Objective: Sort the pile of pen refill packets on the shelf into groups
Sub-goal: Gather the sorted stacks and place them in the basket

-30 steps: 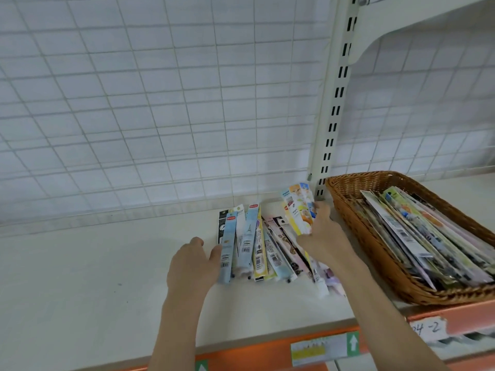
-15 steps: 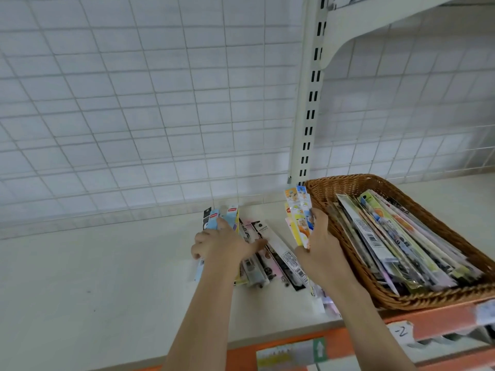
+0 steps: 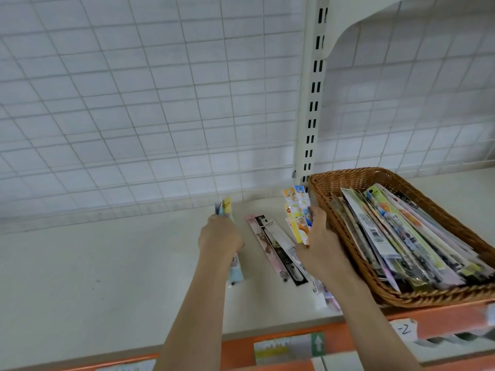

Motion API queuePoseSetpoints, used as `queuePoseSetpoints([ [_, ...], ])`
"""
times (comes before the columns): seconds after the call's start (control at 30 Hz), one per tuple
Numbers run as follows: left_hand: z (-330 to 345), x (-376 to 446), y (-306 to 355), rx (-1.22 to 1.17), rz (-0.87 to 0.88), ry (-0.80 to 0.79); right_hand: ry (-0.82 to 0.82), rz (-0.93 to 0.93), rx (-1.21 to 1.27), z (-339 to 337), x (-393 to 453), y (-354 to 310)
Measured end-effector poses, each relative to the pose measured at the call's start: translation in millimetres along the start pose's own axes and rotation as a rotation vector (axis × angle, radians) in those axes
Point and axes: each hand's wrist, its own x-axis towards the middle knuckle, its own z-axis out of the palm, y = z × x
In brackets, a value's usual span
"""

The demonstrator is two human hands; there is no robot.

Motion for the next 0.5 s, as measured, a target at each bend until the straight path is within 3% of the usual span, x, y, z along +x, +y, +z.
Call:
queuePoseSetpoints([
  [0.2,2,-4,-6,-0.001,-0.019,0.056,-0.032,-0.002,0.006,-2,-1,1],
  [0.5,-10,-28,0,-0.247,-0.013,0.077,0.005,-0.061,0.003,-6,-3,-2],
])
